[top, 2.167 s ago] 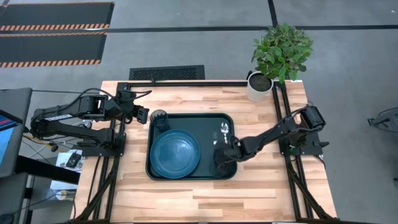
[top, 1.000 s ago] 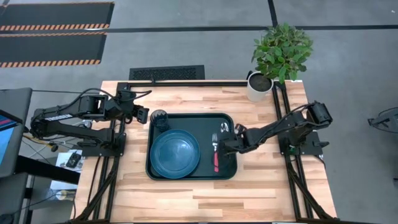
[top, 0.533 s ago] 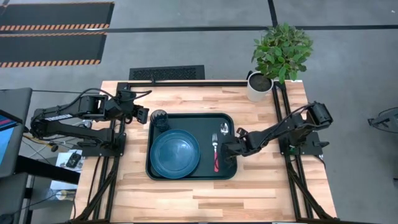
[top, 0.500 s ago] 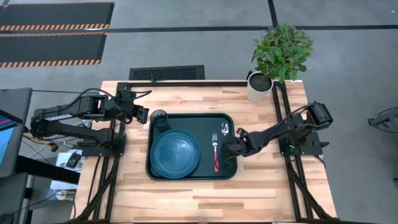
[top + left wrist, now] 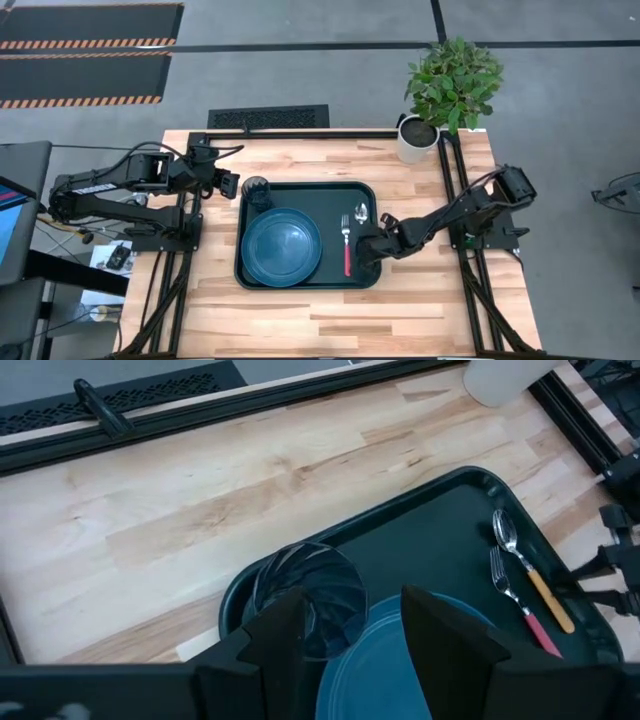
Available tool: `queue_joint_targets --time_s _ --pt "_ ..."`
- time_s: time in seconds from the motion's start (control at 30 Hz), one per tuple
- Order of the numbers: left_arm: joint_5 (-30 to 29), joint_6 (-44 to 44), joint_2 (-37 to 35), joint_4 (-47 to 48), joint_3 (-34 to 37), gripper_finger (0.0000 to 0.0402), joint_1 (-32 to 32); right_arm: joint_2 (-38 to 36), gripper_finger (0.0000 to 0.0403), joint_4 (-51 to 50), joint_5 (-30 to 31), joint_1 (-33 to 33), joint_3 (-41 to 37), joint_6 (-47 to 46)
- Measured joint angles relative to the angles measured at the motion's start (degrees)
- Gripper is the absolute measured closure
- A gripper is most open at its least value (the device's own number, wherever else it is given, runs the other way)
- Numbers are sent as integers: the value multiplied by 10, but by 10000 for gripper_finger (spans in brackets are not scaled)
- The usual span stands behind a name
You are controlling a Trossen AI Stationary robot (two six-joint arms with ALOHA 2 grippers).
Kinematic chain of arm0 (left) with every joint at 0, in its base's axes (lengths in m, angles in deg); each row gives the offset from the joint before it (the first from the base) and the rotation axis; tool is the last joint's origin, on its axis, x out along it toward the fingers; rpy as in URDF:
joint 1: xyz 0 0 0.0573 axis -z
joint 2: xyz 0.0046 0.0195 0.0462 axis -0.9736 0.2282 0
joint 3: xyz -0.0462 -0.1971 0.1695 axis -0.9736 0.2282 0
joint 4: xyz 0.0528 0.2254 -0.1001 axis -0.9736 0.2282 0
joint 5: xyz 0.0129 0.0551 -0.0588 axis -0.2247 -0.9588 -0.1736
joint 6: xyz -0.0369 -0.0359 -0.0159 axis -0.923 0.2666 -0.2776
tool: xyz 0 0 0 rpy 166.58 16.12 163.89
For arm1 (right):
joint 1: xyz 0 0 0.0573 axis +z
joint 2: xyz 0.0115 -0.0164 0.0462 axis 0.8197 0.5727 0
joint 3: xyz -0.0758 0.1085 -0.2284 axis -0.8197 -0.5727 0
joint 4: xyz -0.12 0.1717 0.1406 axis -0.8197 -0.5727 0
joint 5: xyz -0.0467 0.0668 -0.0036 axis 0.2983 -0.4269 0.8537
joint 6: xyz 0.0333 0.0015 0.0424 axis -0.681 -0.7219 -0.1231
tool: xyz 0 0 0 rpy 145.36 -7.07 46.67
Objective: Pick and place plate/cup/fork/spoon on tray
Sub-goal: Adjust the yellow spoon on the black serving tray
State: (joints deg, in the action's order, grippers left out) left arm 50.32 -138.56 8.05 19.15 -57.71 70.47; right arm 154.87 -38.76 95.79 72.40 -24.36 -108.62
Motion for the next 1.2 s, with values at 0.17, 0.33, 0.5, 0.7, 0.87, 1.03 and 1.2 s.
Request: queue_joint_targets --time_s 0.17,0.33,0.5,0.7,0.87,1.03,1.2 --pt "0 0 0 0 0 248 0 0 306 29 -2 18 0 -17" --pt "0 0 0 0 0 248 0 0 306 35 1 34 0 -32" --pt "0 0 0 0 0 248 0 0 306 27 36 30 0 -22" --pt "0 0 0 0 0 248 0 0 306 22 32 10 0 -9" --pt "0 0 0 0 0 248 0 0 306 19 30 12 0 -8" --pt "0 0 0 0 0 248 0 0 306 19 30 17 -8 -12" --pt "0 0 0 0 0 248 0 0 306 29 31 17 -8 -13"
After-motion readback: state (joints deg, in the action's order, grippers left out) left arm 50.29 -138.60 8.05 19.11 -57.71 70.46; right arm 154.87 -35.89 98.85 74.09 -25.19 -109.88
